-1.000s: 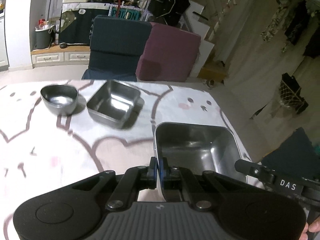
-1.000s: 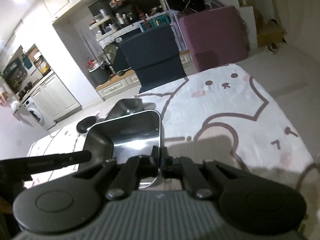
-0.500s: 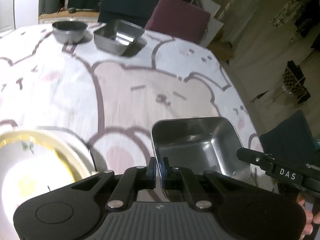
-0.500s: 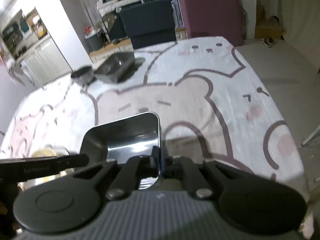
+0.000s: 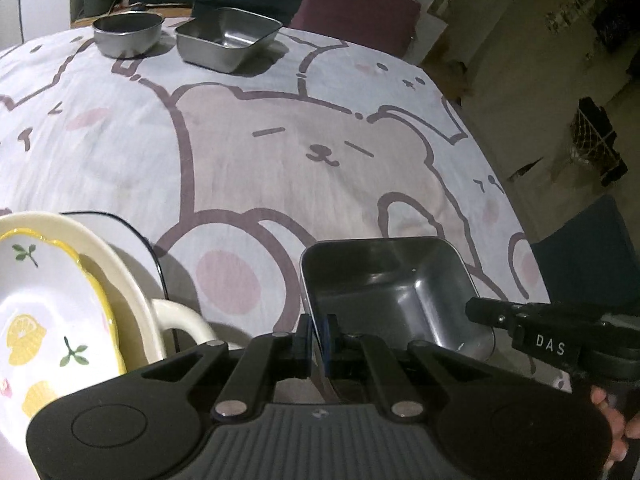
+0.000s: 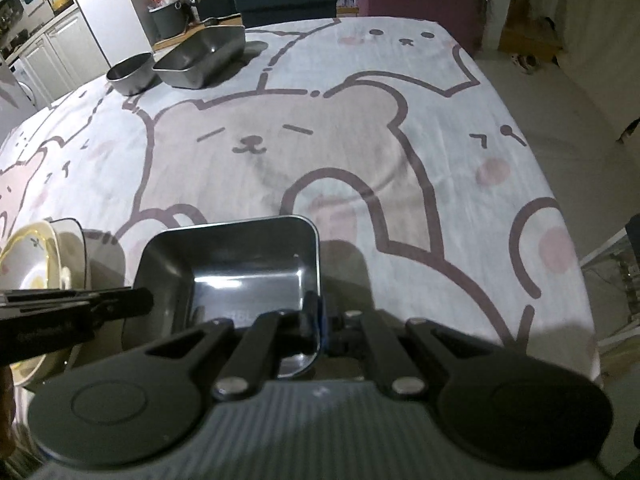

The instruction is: Organize plates and bowls

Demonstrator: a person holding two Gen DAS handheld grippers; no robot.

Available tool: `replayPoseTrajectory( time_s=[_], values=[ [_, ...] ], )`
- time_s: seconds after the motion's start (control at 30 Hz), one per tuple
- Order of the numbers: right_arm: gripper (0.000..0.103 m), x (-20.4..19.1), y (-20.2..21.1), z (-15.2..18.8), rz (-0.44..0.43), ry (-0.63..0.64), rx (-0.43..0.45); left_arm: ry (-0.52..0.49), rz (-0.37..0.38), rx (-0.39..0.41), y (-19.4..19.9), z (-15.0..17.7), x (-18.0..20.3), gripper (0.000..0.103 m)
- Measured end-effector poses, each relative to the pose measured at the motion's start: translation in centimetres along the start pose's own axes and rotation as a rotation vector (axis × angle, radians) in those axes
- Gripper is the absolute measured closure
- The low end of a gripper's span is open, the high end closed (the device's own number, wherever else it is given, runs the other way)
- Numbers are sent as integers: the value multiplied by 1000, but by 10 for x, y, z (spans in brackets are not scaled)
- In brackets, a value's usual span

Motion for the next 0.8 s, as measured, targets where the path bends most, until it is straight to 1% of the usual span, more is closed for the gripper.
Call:
replayPoseTrajectory(
  time_s=[0.23,0.43,0.53,0.6,0.63,0.67,0.7,0.73,0.77,0.8],
  values=[
    [100,3,-8,8,14,0,-44,-64,-17,-15,-3,2,4,98],
    [100,4,-8,8,11,-2,-50,-75,-13,-33,-3,4,5,97],
    [99,4,-8,7,8,-6,-54,-81,-9,-39,-4,5,6,93],
    [95,6,-9,7,-7,-22,-59,-81,-2,-42,-3,5,7,89],
    [95,6,-9,7,-15,-32,-62,-81,1,-42,-2,5,7,88],
    [95,7,-8,7,-19,-39,-63,-82,2,-41,-2,5,7,85],
    [93,6,-8,7,-20,-42,-61,-85,4,-40,-1,5,8,80],
    [87,7,-7,7,-19,-43,-59,-88,3,-39,1,5,8,76],
    [81,7,-6,7,-19,-45,-57,-91,0,-36,2,4,9,65],
    [69,7,-5,6,-19,-47,-54,-93,-1,-30,4,4,9,55]
  ],
)
Point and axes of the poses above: each gripper's, at about its wrist camera, not at the fingertips, and y roughly against the way its jaws point, x to its right, z to its underside, the point moved 8 cm from there along -y, roughly the way its jaws point, and after that the axes turned 5 degrees about -y, right-handed, at the moved point
